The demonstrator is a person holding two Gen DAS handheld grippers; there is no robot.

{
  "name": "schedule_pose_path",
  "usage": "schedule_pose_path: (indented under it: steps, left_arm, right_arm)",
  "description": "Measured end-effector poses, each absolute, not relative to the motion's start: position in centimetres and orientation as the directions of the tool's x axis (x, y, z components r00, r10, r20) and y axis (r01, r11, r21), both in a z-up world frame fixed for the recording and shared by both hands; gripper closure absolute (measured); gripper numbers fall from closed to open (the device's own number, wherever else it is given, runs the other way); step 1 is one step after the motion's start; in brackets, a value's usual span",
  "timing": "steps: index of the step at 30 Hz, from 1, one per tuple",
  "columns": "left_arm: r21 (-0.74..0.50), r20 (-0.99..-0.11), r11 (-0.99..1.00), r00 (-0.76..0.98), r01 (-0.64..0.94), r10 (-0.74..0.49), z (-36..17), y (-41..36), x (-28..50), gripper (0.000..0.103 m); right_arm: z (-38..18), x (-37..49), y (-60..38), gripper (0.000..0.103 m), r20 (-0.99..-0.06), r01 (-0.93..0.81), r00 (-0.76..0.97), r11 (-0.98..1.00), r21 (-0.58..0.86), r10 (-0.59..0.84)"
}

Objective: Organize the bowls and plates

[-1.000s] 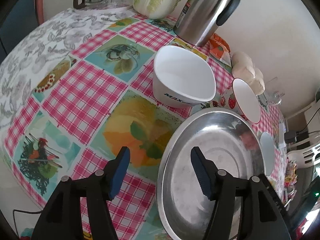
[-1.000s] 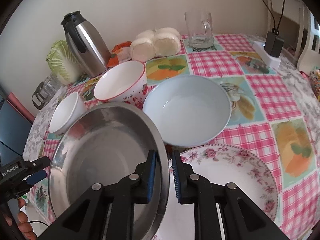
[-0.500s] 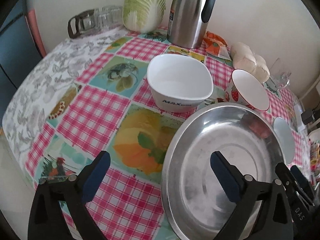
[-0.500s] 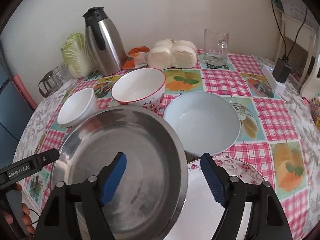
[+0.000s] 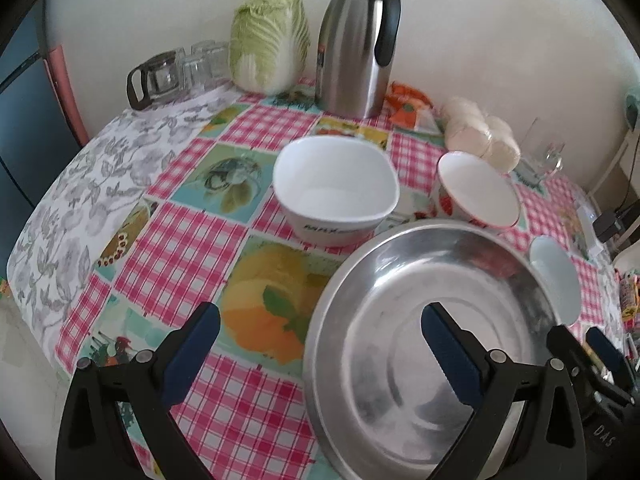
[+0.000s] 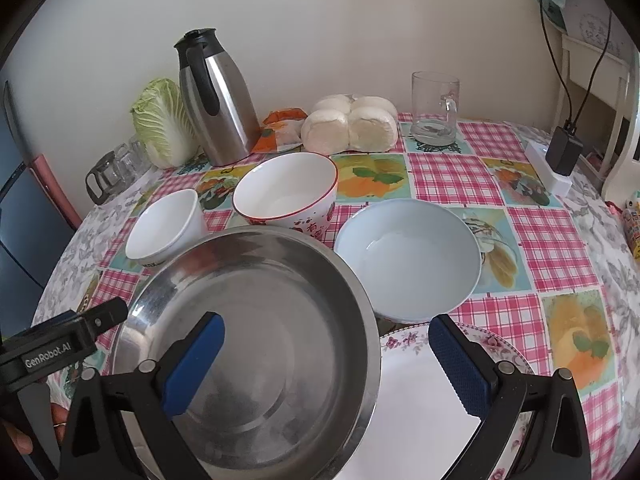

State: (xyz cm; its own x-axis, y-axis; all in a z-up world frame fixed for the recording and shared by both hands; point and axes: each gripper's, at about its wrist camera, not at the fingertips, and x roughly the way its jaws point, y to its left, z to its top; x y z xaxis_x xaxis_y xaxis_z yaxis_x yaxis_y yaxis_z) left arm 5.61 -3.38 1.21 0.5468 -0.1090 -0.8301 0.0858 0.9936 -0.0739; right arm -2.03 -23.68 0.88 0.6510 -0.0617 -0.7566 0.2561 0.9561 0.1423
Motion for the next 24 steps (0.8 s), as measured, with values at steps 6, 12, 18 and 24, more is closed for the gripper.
schedule_pose_path:
  steps: [6,12,18,24]
  left_arm:
    - [-0.136,-0.775,0.985,0.607,0.109,-0.174,2.6,-4.0,4.8,0.002]
    - [-0.208,-0.684,0.967,0.685,0.145,-0.250,5.1,-4.6,3.2,0.002]
    - [-0.232,-0.654,0.956,0.698,0.181,-0.291,6.1,-6.3,1.6,0.002]
    - [-0.346,-0.712,0.919,0.584,0.191,-0.390,4.4,-8.4,0.4,0.002]
  right_arm:
    - [1.8,-3.1,-23.7,0.000,-0.729,0.248,0.682,0.954,0.167,-0.050]
    - [2.7,-4.5,-23.9,0.000,-0.712,0.255,0.698,0.956,0.147,-0.076]
    - [2.9,-6.8,-25.3,0.000,-0.707,0.276,0.699,0.952,0.135,-0.103]
    - [2.0,-9.2,-27.7,0.000,-0.724,0.299,0.677,0.948,0.106,-0.133]
